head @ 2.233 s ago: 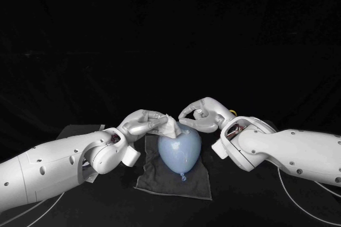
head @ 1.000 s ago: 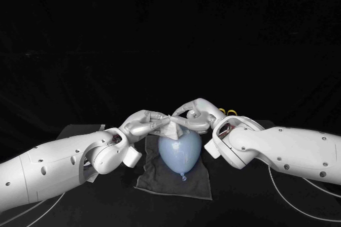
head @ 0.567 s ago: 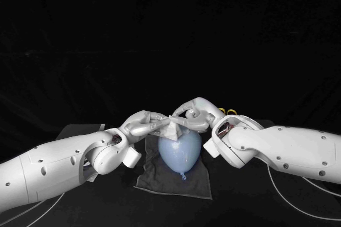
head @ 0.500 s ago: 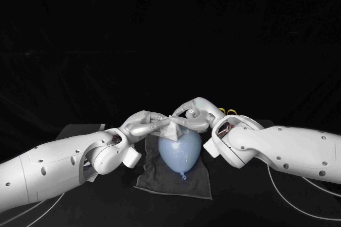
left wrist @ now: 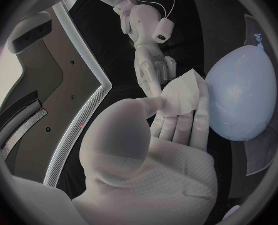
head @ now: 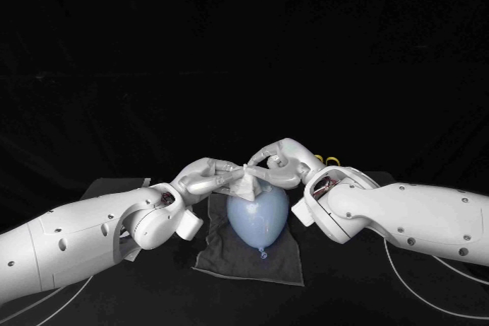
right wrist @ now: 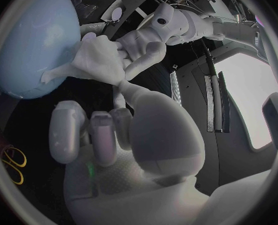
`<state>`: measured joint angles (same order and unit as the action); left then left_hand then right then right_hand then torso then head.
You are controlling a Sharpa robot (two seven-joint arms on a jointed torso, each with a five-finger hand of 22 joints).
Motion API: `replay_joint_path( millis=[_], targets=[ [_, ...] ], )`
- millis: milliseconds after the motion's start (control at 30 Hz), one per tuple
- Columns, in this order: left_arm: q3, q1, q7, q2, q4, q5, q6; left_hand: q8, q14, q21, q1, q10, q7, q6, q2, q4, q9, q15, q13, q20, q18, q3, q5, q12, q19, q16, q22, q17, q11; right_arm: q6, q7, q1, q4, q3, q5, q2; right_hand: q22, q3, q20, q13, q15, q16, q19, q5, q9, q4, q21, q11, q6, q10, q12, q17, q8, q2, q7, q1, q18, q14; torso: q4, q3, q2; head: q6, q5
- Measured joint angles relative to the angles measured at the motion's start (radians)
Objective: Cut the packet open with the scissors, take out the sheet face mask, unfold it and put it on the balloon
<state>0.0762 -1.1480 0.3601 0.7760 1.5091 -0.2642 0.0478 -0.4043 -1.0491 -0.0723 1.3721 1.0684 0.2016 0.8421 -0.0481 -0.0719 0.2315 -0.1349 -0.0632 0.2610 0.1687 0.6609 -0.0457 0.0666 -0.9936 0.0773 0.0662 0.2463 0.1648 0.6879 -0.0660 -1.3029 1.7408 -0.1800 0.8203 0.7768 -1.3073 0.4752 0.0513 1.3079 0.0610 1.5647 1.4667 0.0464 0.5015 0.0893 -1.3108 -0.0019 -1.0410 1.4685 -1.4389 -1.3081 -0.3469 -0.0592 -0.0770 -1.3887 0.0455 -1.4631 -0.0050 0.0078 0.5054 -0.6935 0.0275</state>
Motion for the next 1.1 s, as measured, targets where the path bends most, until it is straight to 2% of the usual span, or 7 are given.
replay_joint_path(
  millis=[167,300,467,967,1000,1033,1100],
  targets=[
    [0.000,-0.001,0.001,0.001,-0.001,0.006,0.000,-0.004,0.002,0.000,0.000,0.000,0.001,0.001,0.000,0.000,0.001,0.002,0.000,0.000,0.000,0.000,0.000,0.000,0.000,0.000,0.000,0.000,0.000,0.008,0.005,0.001,0.007,0.000,0.002,0.009,0.000,0.001,-0.001,0.000,0.000,0.002,-0.001,0.000,0.000,-0.001,-0.004,0.000,0.000,0.000,-0.002,0.000,-0.003,-0.001,0.000,-0.001,0.000,0.000,-0.0001,0.0000,0.000,-0.001,0.000],
    [0.000,-0.001,0.001,0.003,-0.003,0.017,0.000,-0.006,0.002,0.000,-0.001,0.000,0.001,0.001,0.001,0.000,0.002,0.002,0.000,0.000,0.000,0.000,0.000,0.000,0.000,0.000,0.000,0.000,0.000,0.016,0.009,0.001,0.013,0.000,0.002,0.019,0.000,0.016,-0.001,0.000,0.000,0.003,-0.001,0.000,0.000,-0.016,-0.004,0.000,0.000,0.000,-0.007,0.001,-0.020,-0.005,0.001,-0.005,0.000,0.000,-0.0002,0.0000,0.000,-0.001,-0.001],
    [0.000,-0.001,-0.001,0.008,-0.007,0.035,0.002,-0.006,0.002,0.000,0.002,0.000,0.001,0.001,-0.002,0.000,0.002,0.002,0.000,0.000,0.000,0.000,0.000,0.000,0.000,0.000,0.000,0.001,0.000,0.030,0.010,0.001,0.020,0.000,0.002,0.031,0.000,0.018,-0.001,0.000,0.003,0.003,-0.001,0.000,0.001,-0.018,-0.008,0.000,-0.008,0.000,-0.007,0.001,-0.021,-0.006,0.009,-0.006,0.000,-0.003,-0.0002,-0.0001,0.000,0.000,-0.001],
    [0.000,0.000,-0.010,0.009,-0.006,0.069,0.007,-0.006,0.002,0.000,0.007,0.000,0.000,0.000,0.001,0.000,0.002,0.002,0.000,0.000,0.000,0.000,0.000,0.000,0.000,0.000,0.000,0.001,0.000,0.066,0.032,0.003,0.041,0.000,-0.001,0.050,-0.001,0.021,-0.004,-0.001,0.004,0.002,0.001,-0.001,0.001,-0.020,-0.009,0.000,-0.006,0.000,-0.006,0.000,-0.025,-0.001,0.013,-0.001,0.000,-0.003,-0.0002,-0.0001,0.000,0.002,-0.004],
    [0.000,0.000,-0.010,0.009,-0.005,0.069,0.007,-0.005,0.002,0.000,0.007,0.000,0.000,0.000,0.001,0.000,0.002,0.002,0.000,0.000,0.000,0.000,0.000,0.000,0.000,0.000,0.000,0.000,0.000,0.066,0.034,0.003,0.040,0.000,-0.001,0.049,-0.001,0.026,-0.004,0.000,0.004,0.001,0.001,-0.001,0.001,-0.020,0.000,0.000,-0.003,0.000,0.000,0.000,-0.025,-0.001,0.011,0.000,0.000,-0.003,-0.0002,-0.0001,0.000,0.002,-0.004],
    [0.000,0.000,-0.010,0.009,-0.005,0.069,0.007,-0.005,0.002,0.000,0.007,0.000,0.000,0.000,0.001,0.000,0.002,0.002,0.000,0.000,0.000,0.000,0.000,0.000,0.000,0.000,0.000,0.000,0.000,0.066,0.035,0.003,0.038,0.000,0.000,0.048,-0.001,0.030,-0.004,0.000,0.004,0.000,0.001,-0.001,0.020,-0.021,0.011,0.000,0.019,0.000,0.008,0.000,-0.026,-0.003,0.006,0.009,-0.001,-0.003,-0.0002,0.0000,0.000,0.002,-0.005],
    [0.000,0.000,-0.011,0.009,-0.004,0.068,0.007,-0.005,0.002,0.000,0.007,0.000,0.000,0.000,0.001,0.000,0.002,0.002,0.000,0.000,0.000,0.000,0.001,0.000,0.000,0.000,0.000,0.000,0.000,0.066,0.038,0.003,0.034,0.000,0.002,0.044,0.000,0.032,-0.005,0.001,-0.004,-0.001,0.000,0.000,0.036,-0.018,0.031,0.009,0.071,-0.005,0.024,0.000,0.005,-0.007,-0.017,0.038,-0.001,-0.004,-0.0002,-0.0001,0.000,0.002,-0.005]
  ],
)
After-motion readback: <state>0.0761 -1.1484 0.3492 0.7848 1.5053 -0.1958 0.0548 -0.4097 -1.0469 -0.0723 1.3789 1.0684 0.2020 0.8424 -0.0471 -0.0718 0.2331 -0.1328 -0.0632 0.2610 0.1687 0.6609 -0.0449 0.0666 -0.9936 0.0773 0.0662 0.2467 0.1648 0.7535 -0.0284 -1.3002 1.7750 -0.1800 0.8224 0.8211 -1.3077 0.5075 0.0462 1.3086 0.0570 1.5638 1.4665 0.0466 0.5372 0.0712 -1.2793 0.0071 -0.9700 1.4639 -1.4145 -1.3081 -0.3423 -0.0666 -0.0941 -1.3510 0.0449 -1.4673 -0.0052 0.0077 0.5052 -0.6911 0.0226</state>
